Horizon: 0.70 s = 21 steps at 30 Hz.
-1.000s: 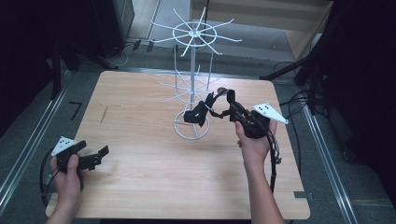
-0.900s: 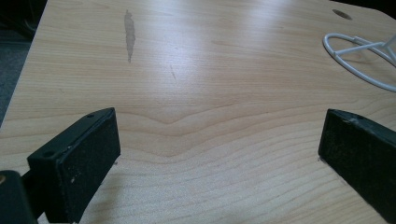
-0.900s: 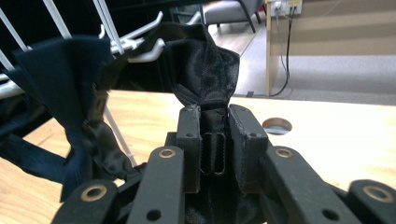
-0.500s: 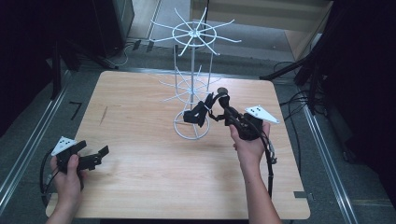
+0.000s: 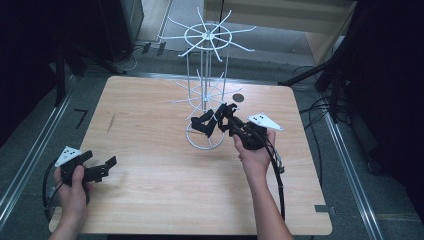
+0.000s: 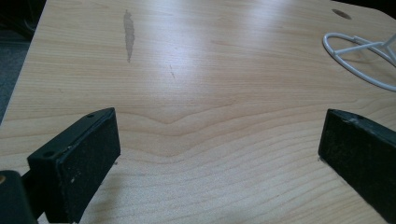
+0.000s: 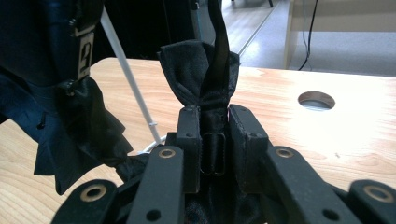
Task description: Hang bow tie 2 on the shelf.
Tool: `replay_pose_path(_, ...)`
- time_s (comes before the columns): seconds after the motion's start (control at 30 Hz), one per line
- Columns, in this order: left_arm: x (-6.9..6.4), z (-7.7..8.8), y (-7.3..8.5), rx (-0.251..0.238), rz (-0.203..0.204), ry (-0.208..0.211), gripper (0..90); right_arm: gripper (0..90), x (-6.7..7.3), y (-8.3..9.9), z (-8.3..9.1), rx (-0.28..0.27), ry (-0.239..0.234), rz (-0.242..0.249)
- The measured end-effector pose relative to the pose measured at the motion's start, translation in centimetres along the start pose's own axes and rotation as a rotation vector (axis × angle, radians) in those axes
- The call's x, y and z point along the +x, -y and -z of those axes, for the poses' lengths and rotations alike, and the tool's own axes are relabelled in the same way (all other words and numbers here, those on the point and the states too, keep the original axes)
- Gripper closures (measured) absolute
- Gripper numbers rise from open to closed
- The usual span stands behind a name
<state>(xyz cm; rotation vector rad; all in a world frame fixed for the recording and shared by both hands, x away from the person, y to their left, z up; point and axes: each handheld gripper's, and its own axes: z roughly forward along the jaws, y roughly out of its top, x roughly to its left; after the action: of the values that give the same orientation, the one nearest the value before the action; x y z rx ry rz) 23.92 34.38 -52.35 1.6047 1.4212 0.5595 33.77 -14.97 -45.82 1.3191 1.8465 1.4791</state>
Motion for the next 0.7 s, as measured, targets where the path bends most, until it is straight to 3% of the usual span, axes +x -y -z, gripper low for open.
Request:
replay_pose_path(0.4, 0.0, 0.0, 0.0, 0.001, 0.000, 0.001, 0.0, 75.9, 0.8, 1.0, -1.4, 0.045, -0.006, 0.014)
replay_pose_path(0.7, 0.0, 0.0, 0.0, 0.001, -0.002, 0.002, 0.0, 75.5, 1.1, 1.6, -1.7, 0.047, -0.016, 0.022)
